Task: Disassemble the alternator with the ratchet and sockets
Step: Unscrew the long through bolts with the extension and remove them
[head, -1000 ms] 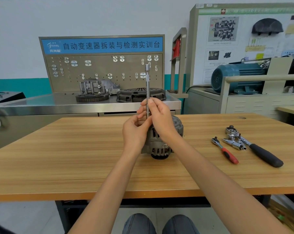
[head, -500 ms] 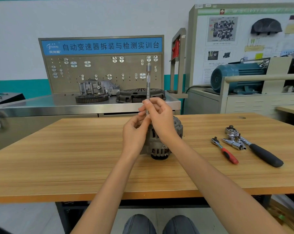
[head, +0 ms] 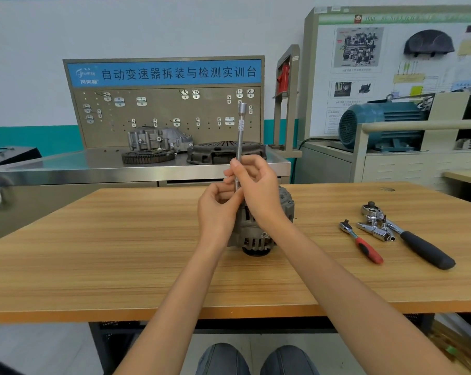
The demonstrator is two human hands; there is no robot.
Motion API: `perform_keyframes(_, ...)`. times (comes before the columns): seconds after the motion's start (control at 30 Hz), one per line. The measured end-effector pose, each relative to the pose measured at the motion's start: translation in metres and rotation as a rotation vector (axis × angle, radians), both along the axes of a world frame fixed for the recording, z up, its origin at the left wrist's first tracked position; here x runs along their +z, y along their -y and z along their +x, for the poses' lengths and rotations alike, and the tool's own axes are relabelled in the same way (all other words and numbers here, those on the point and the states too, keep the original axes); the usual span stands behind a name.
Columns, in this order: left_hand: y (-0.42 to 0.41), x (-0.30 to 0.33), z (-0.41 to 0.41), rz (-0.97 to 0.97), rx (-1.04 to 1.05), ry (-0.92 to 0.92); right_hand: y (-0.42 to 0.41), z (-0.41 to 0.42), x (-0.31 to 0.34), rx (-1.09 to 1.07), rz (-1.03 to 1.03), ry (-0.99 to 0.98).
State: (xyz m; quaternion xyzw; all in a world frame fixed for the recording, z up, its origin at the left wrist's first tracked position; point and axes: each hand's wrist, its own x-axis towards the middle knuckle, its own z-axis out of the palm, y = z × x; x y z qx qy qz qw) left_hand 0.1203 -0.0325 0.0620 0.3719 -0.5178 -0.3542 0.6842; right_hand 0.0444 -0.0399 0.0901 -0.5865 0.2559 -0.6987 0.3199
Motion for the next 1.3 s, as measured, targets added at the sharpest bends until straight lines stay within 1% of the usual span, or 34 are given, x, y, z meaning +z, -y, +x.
perform_keyframes(0.23,-0.001,-0.004,0.005,-0.061,-0.061,0.016,0.0,-0.001,0.0,0.012,-0.028,-0.058)
perform_keyframes(0.37,0.0,-0.005,0.004,-0.048,-0.05,0.01,0.001,0.0,0.0,-0.011,-0.023,-0.079)
perform_keyframes(0.57,0.001,-0.001,0.001,-0.014,-0.03,-0.051,0.001,0.001,0.0,-0.019,-0.032,-0.104)
perform_keyframes(0.87,0.001,0.001,-0.004,-0.001,0.033,-0.055,-0.002,0.003,0.0,0.055,0.01,-0.062)
perform_keyframes(1.03,-0.001,0.002,-0.007,0.017,0.059,-0.055,-0.001,0.003,0.0,0.037,0.008,-0.056)
perform_keyframes(1.17,-0.003,-0.001,-0.001,-0.011,0.019,-0.008,-0.002,0.002,0.001,0.043,-0.005,-0.096)
perform_keyframes(1.3,-0.003,-0.004,0.008,-0.06,-0.07,0.068,-0.001,0.002,0.002,0.022,-0.004,-0.116)
